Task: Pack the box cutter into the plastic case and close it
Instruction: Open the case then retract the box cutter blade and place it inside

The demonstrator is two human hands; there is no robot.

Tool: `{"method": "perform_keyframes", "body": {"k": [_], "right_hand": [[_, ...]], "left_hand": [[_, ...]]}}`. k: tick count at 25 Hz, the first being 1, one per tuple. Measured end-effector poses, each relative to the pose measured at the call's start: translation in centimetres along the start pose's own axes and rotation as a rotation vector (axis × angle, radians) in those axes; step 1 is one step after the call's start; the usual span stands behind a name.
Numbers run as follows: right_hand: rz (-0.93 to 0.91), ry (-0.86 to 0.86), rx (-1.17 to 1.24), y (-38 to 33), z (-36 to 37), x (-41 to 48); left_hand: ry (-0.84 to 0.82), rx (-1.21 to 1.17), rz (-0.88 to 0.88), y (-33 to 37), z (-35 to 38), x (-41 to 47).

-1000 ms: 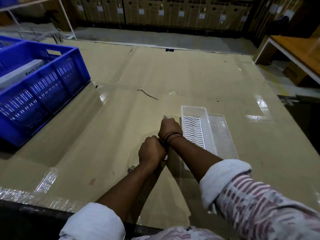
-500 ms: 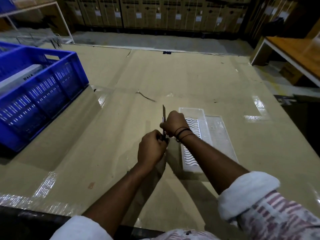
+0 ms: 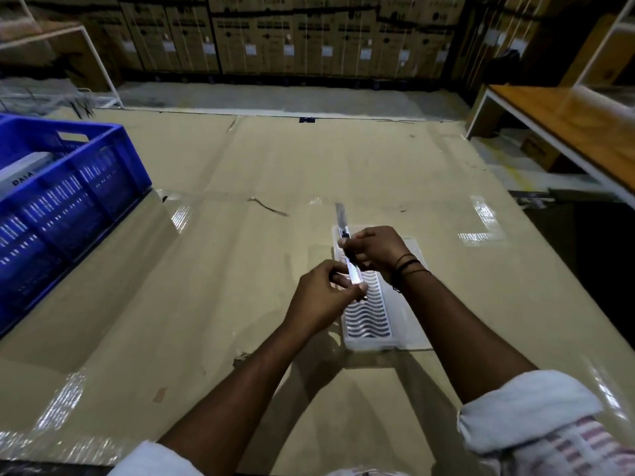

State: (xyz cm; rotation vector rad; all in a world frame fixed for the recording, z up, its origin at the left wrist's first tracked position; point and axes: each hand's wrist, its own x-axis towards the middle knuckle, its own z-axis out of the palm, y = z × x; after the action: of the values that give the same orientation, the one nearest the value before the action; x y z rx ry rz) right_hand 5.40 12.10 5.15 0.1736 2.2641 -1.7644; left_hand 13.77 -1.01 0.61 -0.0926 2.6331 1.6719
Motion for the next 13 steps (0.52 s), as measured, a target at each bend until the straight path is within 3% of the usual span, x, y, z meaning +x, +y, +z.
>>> {"method": "perform_keyframes", "body": {"k": [5, 13], "right_hand": [[0.009, 0.036, 0.210, 2.2, -1.5, -0.4], [-0.001, 0.050, 0.313, 4.5, -1.2, -0.8]], "left_hand": [[-0.141, 0.135, 0.147, 0.1, 0.5, -0.8], [-0.124, 0.213, 0.184, -0.5, 1.0, -1.0]]}}
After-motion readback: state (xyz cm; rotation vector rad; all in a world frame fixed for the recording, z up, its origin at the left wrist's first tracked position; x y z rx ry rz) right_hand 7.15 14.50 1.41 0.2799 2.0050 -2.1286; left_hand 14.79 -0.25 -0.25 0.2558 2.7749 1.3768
